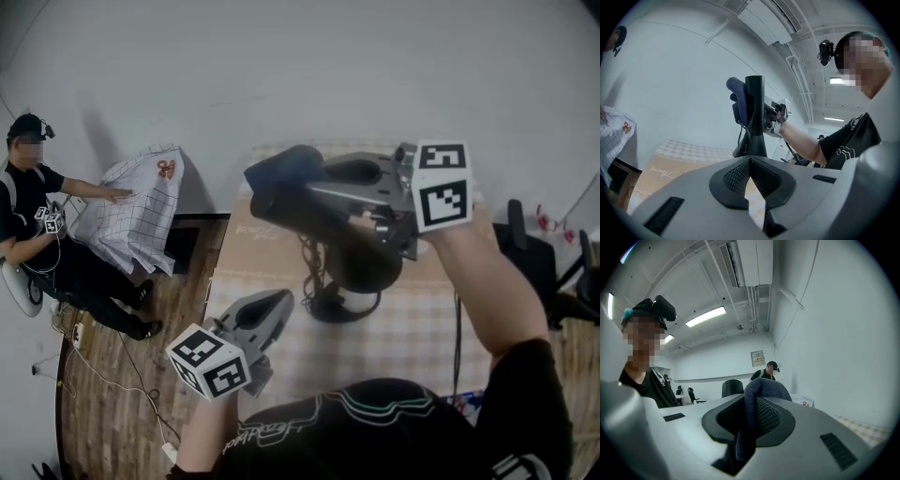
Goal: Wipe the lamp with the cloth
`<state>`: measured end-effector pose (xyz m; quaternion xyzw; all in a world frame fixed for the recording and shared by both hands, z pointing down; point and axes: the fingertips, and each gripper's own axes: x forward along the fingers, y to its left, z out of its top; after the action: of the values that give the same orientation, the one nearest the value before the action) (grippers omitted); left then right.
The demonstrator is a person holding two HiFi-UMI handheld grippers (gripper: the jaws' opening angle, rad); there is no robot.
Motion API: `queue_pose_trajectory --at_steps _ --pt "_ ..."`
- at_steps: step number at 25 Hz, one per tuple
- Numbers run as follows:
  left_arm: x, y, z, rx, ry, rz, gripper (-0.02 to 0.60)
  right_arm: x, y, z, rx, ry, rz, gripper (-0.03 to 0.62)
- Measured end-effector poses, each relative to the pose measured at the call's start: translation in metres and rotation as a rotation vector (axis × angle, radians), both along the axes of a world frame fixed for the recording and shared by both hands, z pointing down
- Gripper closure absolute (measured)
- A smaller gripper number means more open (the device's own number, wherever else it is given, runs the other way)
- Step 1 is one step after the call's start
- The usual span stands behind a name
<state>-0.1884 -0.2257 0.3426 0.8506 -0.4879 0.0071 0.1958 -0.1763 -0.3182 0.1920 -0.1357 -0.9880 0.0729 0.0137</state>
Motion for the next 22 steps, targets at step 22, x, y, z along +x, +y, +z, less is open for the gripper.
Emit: queue_pose_trajectory --at_steps 22 --pt "0.038 0.011 0.015 -0.001 0.022 -0.014 0.581 0.047 -0.027 0.072 -0.116 0.103 0.06 0.537"
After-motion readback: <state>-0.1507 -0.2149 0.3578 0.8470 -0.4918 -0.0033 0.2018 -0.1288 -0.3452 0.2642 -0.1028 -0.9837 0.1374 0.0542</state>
